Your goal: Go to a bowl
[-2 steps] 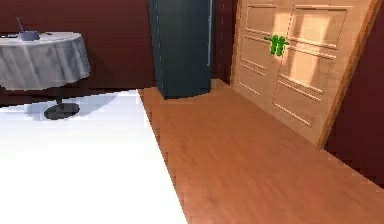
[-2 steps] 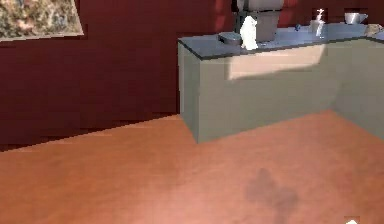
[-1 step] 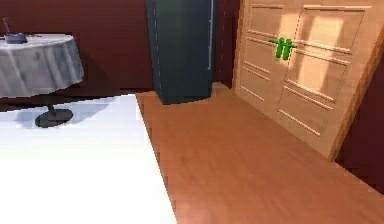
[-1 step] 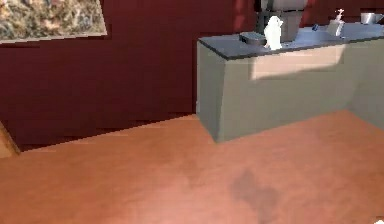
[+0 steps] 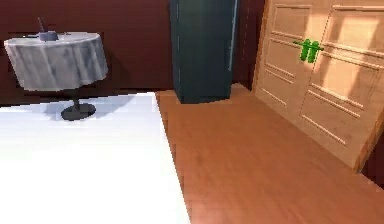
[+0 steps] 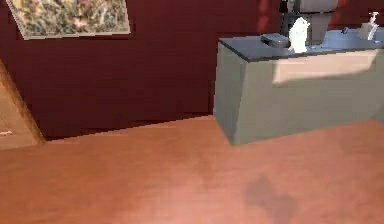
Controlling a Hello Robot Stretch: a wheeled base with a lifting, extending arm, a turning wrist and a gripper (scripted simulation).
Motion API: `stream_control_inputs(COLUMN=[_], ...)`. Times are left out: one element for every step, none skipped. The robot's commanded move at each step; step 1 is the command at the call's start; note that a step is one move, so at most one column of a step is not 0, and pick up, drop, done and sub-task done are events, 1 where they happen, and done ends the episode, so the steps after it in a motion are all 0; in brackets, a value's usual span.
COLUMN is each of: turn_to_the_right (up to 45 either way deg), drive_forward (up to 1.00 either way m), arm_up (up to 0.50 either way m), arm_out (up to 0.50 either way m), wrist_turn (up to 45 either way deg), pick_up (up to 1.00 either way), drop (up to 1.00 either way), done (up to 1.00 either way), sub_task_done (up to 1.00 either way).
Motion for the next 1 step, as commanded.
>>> stream_control_inputs(turn_to_the_right=[0.0], drive_forward=[0.5], arm_up=[0.0], arm_out=[0.0], wrist_turn=[0.0], pick_up=[0.0], drop=[0.0], done=[0.0], sub_task_done=[0.0])
